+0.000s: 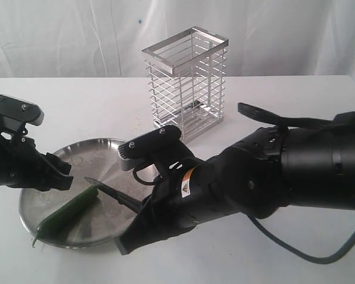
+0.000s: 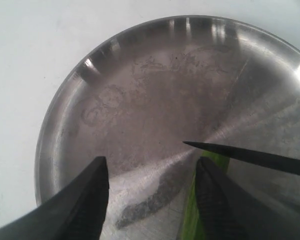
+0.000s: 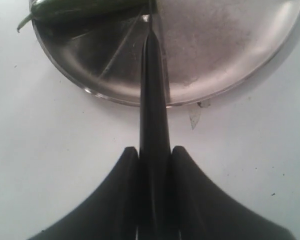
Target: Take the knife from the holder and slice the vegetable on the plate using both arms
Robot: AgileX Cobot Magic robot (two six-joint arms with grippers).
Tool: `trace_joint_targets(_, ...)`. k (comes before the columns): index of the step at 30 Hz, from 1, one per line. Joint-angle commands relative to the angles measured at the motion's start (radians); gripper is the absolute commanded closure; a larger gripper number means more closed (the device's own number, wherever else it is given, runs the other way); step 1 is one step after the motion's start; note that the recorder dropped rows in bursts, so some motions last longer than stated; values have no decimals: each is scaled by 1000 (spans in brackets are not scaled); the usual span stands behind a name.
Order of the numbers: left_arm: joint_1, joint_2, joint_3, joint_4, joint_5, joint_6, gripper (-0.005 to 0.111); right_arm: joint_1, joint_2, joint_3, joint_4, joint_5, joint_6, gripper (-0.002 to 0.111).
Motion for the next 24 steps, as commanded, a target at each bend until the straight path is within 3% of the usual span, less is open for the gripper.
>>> trace_joint_targets(1, -6, -10, -2, -23, 12, -6, 50, 2, 0, -3, 6, -28, 3, 108)
trace_joint_targets(24, -6, -10, -2, -38, 36, -6, 50, 2, 0, -3, 12, -69, 7, 108)
